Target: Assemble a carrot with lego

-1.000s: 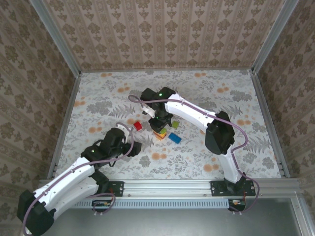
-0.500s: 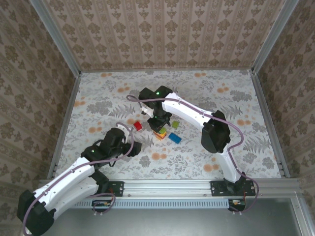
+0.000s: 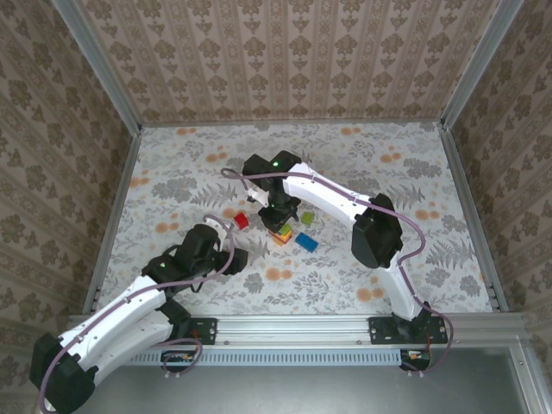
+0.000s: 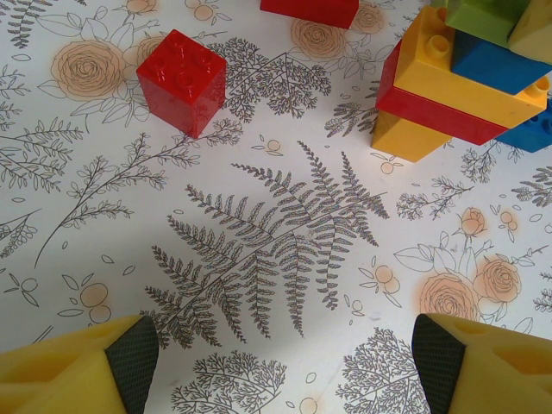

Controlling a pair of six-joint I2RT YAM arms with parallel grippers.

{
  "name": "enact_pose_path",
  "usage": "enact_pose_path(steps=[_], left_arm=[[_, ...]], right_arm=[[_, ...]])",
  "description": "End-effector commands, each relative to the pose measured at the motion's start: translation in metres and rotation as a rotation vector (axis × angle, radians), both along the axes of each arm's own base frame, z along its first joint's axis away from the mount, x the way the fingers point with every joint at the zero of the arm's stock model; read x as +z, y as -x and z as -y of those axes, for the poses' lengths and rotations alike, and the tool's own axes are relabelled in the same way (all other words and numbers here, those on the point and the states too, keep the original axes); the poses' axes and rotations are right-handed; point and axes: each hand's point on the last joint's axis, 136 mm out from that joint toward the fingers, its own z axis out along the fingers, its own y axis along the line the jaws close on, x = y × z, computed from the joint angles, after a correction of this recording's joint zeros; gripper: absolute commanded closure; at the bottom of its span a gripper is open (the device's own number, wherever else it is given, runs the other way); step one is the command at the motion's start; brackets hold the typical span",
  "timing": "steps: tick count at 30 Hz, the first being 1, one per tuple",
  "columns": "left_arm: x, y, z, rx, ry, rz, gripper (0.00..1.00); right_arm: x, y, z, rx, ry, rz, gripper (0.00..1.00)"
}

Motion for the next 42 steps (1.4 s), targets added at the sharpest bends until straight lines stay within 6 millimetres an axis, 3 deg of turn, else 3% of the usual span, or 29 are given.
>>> enact_pose_path(steps=[1, 5, 9, 15, 23, 31, 38, 42], left_arm=[[0.001, 0.001, 0.005, -0.032, 0.013, 0.017, 0.19], [0.001, 0.002, 0.005, -0.034, 0.013, 0.016, 0.19], [0.001, 0.001, 0.005, -0.036, 0.014, 0.020, 0.19], [0.001, 0.001, 0.006, -0.036, 0.013, 0.019, 0.19], [0.001, 0.001, 0.005, -0.033, 0.013, 0.019, 0.19], [0.000, 0.000, 0.006, -0.033, 0.009, 0.015, 0.19], [0.000, 0.001, 0.006, -0.035, 0.008, 0.014, 0.19], [0.000, 0.001, 0.006, -0.035, 0.009, 0.013, 0.19]], right_arm=[[-0.080, 0.032, 0.021, 0.036, 0.170, -0.220, 0.66], [-0.095, 0.039, 0.023, 0.038, 0.179, -0.267, 0.66], [-0.093, 0.033, 0.020, 0.026, 0.154, -0.254, 0.67], [-0.052, 0.012, 0.013, 0.007, 0.090, -0.156, 0.65], [-0.006, -0.009, 0.013, -0.019, 0.013, -0.043, 0.47], [0.027, -0.012, 0.011, -0.025, -0.070, 0.025, 0.29], [0.072, -0.023, 0.034, -0.081, -0.124, 0.129, 0.25], [0.078, -0.045, 0.064, -0.196, -0.105, 0.180, 0.25]])
